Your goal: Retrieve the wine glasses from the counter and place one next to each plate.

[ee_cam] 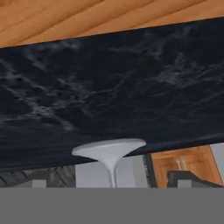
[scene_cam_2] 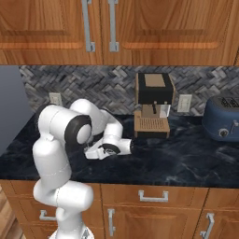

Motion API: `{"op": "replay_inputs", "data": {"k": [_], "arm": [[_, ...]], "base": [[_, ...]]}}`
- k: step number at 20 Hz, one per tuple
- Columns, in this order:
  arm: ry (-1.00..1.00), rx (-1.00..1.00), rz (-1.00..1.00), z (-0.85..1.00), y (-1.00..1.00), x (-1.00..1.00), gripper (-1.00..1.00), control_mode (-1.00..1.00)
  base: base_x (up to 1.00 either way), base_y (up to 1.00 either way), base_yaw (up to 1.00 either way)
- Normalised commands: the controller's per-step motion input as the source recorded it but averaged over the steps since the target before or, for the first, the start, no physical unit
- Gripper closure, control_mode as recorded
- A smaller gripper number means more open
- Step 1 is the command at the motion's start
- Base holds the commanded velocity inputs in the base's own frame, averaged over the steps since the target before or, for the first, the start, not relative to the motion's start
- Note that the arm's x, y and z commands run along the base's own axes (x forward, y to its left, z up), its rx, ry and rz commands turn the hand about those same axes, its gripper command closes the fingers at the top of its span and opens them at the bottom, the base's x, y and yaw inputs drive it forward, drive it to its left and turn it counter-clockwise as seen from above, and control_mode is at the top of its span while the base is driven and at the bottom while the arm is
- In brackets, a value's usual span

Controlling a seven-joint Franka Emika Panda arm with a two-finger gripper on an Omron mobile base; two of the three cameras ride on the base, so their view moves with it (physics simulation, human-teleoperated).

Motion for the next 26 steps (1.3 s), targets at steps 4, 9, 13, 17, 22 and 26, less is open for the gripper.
{"op": "replay_inputs", "data": {"k": [4,9,13,17,22,26], "arm": [[0.00,0.00,-0.03,-0.01,0.03,0.33,-1.00,-1.00],[0.00,0.00,-0.01,-0.04,0.13,0.20,-1.00,-1.00],[0.00,0.00,0.00,-0.03,0.13,0.22,-1.00,-1.00],[0.00,0.00,0.00,-0.02,0.05,0.16,-1.00,-1.00],[0.00,0.01,0.00,0.00,0.01,0.08,1.00,-1.00],[0.00,0.01,0.00,-0.01,0.01,0.03,1.00,-1.00]], "base": [[0.00,0.00,0.00],[0.00,0.00,0.00],[0.00,0.00,0.00],[0.00,0.00,0.00],[0.00,0.00,0.00],[0.00,0.00,0.00]]}}
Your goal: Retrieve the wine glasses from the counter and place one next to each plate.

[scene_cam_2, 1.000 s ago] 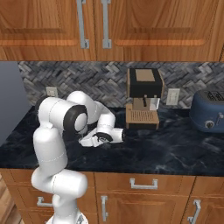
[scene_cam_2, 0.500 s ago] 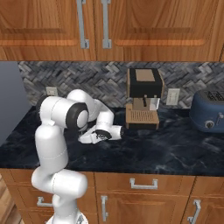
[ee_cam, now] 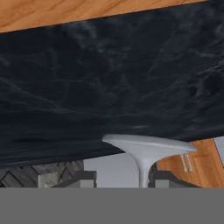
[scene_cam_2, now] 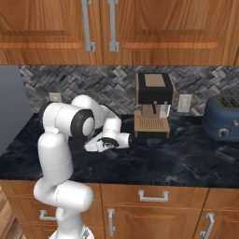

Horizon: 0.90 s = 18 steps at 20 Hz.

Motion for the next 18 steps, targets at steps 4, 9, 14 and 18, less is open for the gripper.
{"op": "replay_inputs", "data": {"k": [4,9,14,18], "arm": [[-0.10,0.01,0.00,0.12,0.03,-0.13,1.00,-1.00],[-0.27,0.00,0.00,0.68,0.00,-0.46,1.00,-1.00],[-0.18,0.00,0.00,1.00,0.00,-0.61,1.00,-1.00],[-0.01,0.04,0.00,1.00,-0.06,-0.64,1.00,-1.00]], "base": [[0.00,0.00,0.00],[0.00,0.00,0.00],[0.00,0.00,0.00],[0.00,0.00,0.00]]}}
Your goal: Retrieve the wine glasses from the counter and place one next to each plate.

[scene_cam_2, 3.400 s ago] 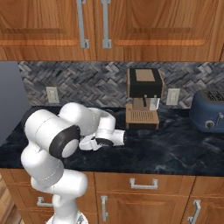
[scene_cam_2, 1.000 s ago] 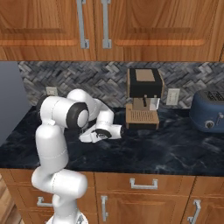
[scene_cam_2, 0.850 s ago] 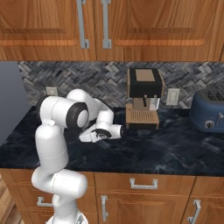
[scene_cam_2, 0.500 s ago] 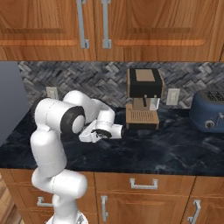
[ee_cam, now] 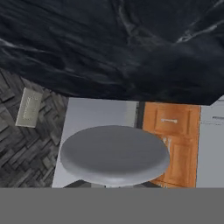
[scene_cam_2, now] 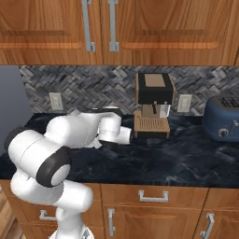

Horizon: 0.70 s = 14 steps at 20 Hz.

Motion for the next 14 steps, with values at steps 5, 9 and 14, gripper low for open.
{"op": "replay_inputs", "data": {"k": [5,9,14], "arm": [[0.00,0.16,0.00,0.95,-0.24,-0.75,1.00,-1.00],[0.00,0.18,0.00,0.89,-0.28,-0.79,1.00,-1.00],[0.00,0.13,0.00,0.72,-0.26,-0.80,1.00,-1.00]], "base": [[0.00,0.00,0.00],[0.00,0.00,0.00],[0.00,0.00,0.00]]}}
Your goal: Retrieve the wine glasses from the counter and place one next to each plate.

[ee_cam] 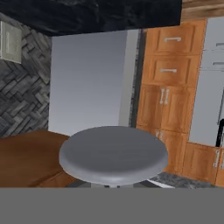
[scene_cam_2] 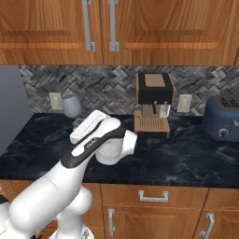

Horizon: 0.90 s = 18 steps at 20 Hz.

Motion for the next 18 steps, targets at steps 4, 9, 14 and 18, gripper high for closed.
{"op": "replay_inputs", "data": {"k": [4,9,14,18], "arm": [[0.00,0.08,-0.01,0.46,-0.09,-0.82,1.00,-1.00],[0.00,0.06,0.00,0.34,-0.06,-0.83,1.00,-1.00],[0.00,0.04,0.00,0.19,-0.06,-0.58,1.00,1.00],[0.00,0.00,0.00,0.00,0.00,0.00,1.00,1.00]], "base": [[0.00,0.00,0.00],[0.00,0.00,0.00],[-0.29,-0.07,-0.06],[-0.40,-0.25,-0.36]]}}
